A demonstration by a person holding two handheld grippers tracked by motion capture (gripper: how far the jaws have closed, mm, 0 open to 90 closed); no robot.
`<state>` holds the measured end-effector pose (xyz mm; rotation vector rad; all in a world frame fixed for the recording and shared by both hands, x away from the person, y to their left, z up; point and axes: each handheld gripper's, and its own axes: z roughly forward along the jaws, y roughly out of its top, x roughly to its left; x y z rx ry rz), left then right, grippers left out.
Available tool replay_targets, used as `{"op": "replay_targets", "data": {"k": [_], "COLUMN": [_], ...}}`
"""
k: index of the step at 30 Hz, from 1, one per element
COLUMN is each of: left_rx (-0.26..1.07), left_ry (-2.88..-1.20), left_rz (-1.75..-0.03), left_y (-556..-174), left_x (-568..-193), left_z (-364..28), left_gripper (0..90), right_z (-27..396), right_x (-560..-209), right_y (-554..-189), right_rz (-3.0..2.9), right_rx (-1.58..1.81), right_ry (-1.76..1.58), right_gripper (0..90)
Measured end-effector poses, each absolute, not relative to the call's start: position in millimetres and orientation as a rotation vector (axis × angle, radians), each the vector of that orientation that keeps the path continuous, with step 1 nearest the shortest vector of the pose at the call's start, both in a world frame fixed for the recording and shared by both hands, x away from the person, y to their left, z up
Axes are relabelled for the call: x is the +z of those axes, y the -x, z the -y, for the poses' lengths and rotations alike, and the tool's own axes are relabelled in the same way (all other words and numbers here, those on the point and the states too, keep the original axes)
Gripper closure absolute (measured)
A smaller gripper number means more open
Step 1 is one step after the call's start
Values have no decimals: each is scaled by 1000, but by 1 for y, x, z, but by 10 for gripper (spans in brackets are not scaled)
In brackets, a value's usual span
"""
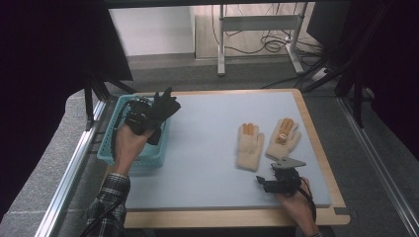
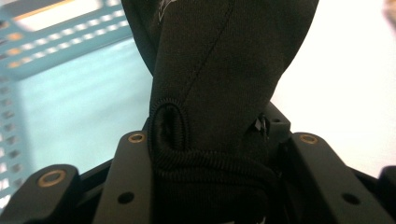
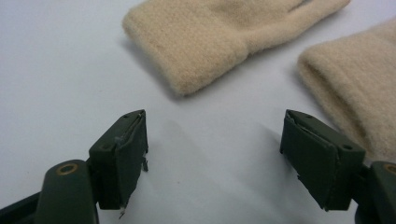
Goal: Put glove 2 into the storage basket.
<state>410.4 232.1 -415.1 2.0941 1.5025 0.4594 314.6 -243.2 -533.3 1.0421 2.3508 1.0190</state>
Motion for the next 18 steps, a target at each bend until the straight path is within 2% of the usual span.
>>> {"op": "replay_targets", "data": {"k": [11,18], "left_rx": [442,411], "left_ry": [-2025,-2034], "left_rz": [-1735,-1846], "left_y": [-424,-436], "left_x": [-442,-466], "left_z": [-298,-313], "left_gripper": [591,589], "right_z": [243,243], "right_x": [-533,-533], "right_y": [-315,-315], "right_rz": [-2351,-2351], "right_rx": [1020,1020], "right_ry": [-1042,-1042], "right_gripper": [226,226]}}
